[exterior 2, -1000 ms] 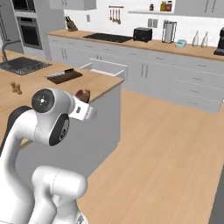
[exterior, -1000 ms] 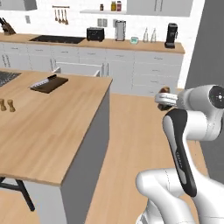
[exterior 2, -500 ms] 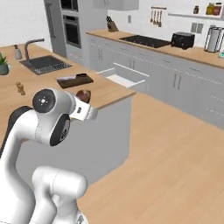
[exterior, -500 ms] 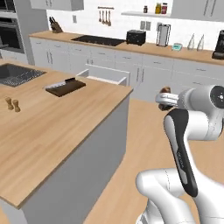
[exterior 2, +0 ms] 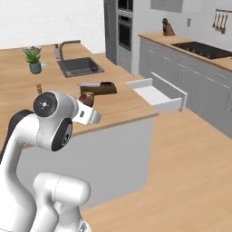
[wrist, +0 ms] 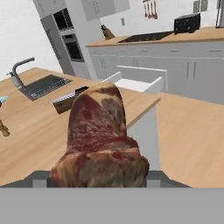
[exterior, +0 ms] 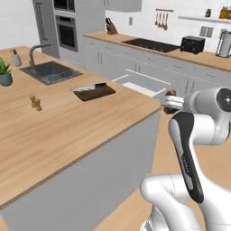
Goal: Pick up the knife from the drawer and place it on the cutting board. Then place the meat from the plate to the cutting board.
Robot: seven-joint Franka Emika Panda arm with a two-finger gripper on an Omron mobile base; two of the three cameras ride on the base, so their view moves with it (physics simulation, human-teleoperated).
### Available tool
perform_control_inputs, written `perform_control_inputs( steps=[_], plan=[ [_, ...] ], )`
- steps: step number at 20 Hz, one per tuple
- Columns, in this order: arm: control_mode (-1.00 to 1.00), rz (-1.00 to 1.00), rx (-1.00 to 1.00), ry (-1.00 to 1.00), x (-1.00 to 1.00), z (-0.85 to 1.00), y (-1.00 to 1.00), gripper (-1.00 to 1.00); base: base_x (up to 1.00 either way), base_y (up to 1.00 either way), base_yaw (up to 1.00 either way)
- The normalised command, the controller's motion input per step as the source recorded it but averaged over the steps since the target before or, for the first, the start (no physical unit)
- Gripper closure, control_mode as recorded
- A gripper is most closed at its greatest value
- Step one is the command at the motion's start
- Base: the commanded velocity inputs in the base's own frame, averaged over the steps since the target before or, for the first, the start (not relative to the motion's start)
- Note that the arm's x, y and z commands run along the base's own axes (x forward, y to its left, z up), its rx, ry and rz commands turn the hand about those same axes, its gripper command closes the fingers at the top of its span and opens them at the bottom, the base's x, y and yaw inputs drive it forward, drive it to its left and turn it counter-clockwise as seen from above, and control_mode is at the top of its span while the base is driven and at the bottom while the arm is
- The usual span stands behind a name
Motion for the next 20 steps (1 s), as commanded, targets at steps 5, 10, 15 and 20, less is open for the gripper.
perform_control_inputs(
  steps=[5, 10, 15, 20],
  plan=[
    [1.00, 0.00, 0.00, 0.00, 0.00, 0.00, 0.00, 1.00, 0.27, -0.78, 0.46],
    [1.00, 0.00, 0.00, 0.00, 0.00, 0.00, 0.00, 1.00, 0.13, -0.70, 0.35],
    [1.00, 0.00, 0.00, 0.00, 0.00, 0.00, 0.00, 1.00, 0.02, -0.85, 0.33],
    [1.00, 0.00, 0.00, 0.00, 0.00, 0.00, 0.00, 1.00, 0.00, -0.93, 0.38]
  ],
)
